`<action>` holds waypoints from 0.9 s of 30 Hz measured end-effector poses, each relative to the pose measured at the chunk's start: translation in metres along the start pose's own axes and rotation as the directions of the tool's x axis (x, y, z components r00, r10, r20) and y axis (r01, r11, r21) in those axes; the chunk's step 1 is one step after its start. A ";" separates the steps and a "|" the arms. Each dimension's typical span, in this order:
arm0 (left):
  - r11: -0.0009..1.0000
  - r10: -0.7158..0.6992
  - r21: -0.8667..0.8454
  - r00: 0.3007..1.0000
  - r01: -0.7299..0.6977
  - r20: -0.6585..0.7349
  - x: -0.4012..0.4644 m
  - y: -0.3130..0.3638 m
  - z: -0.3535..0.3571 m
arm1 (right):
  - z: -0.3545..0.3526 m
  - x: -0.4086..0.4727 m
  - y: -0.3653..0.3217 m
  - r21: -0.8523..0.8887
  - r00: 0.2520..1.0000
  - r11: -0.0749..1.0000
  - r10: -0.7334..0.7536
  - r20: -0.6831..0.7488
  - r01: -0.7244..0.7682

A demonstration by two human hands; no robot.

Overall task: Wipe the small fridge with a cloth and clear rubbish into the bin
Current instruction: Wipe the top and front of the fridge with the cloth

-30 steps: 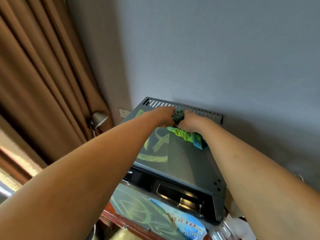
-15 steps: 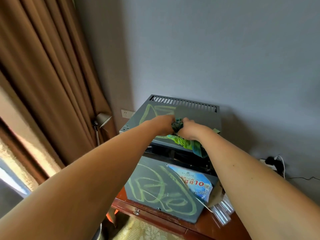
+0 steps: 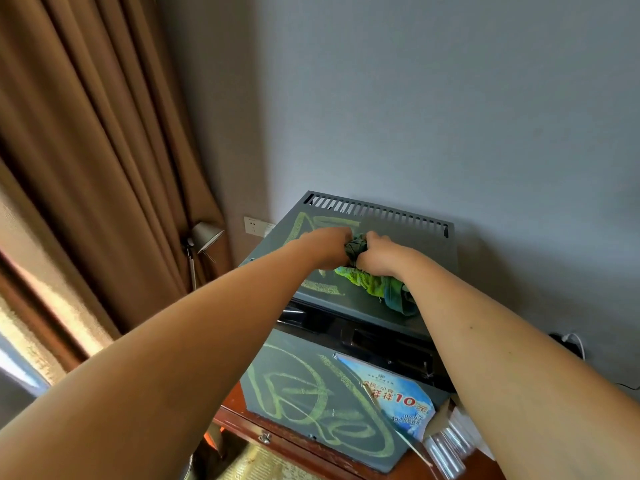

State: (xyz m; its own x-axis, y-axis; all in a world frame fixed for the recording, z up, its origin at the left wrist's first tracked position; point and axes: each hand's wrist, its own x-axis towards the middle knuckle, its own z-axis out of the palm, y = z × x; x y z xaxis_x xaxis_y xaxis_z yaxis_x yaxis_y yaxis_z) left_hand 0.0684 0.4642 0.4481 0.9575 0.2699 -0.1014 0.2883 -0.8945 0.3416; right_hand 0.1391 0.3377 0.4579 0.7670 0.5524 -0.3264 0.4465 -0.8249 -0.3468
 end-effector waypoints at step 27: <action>0.986 -0.148 0.065 0.987 0.151 -0.060 0.113 -0.024 -0.032 | -0.042 0.135 -0.009 -0.049 0.993 0.992 -0.117 -0.010 0.116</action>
State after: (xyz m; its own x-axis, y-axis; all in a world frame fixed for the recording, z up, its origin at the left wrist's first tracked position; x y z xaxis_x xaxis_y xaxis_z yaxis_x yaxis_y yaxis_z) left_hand 0.1700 0.5274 0.4583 0.9027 0.4198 -0.0946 0.4294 -0.8647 0.2604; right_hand 0.2580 0.4145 0.4540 0.7142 0.6437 -0.2749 0.5547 -0.7601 -0.3385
